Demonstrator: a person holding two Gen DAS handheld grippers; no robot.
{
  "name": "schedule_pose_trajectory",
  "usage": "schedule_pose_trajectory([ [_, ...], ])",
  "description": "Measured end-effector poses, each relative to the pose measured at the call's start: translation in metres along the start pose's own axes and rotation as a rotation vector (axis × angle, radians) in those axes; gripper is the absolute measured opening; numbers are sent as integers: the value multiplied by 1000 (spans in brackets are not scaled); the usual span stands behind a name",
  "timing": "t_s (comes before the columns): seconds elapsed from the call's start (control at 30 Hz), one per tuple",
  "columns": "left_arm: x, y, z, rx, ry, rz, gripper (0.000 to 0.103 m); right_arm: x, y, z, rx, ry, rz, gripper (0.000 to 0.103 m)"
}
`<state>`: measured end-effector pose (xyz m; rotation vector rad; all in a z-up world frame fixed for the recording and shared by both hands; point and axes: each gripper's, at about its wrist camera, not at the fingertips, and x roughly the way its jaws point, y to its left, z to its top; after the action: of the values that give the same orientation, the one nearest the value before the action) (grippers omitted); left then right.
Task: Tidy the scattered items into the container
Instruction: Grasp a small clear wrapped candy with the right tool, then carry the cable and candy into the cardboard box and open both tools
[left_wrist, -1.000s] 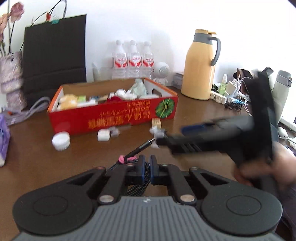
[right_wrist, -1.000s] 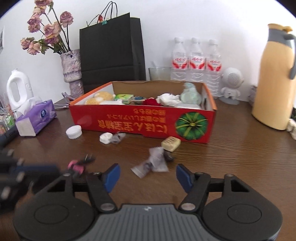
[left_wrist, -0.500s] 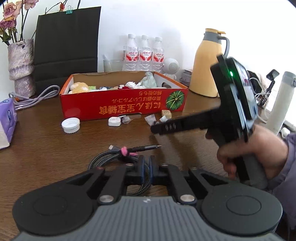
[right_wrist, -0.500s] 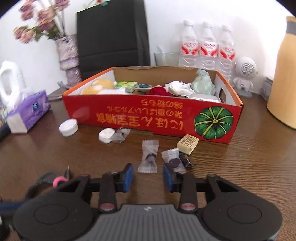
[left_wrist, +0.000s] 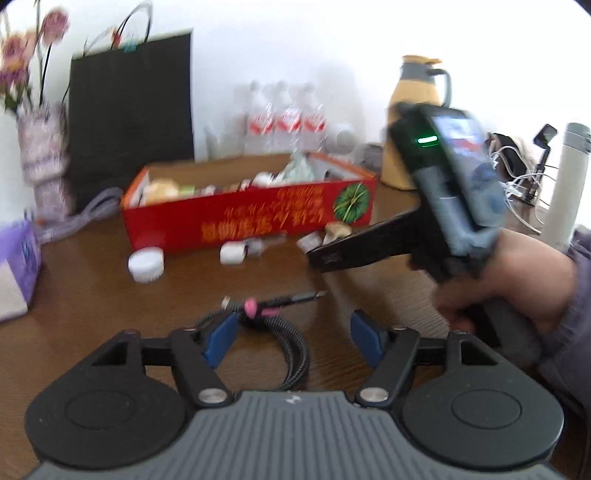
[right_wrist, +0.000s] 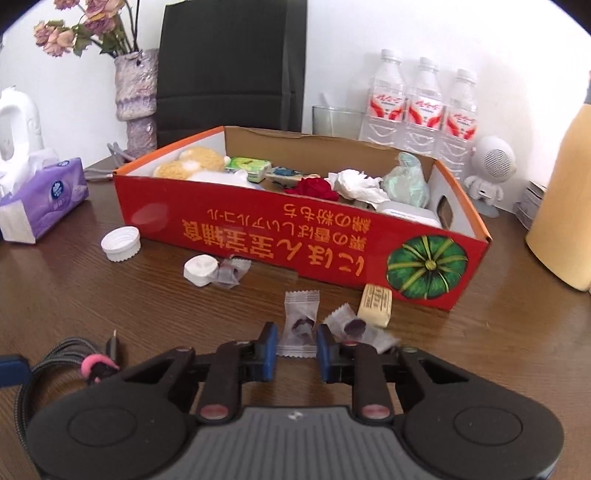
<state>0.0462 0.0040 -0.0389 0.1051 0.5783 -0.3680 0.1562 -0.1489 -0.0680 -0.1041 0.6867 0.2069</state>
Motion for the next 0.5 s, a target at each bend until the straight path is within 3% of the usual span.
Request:
schedule_pose_trajectory([
  [0.1, 9, 6, -2, -27, 53, 36, 61, -13, 0, -10, 24, 5, 25, 21],
  [0.3, 13, 8, -4, -46, 85, -44, 15, -55, 7, -42, 30, -2, 51, 21],
  [0.5, -6, -2, -6, -102, 61, 3, 13, -100, 4, -72, 58, -25, 112, 21],
])
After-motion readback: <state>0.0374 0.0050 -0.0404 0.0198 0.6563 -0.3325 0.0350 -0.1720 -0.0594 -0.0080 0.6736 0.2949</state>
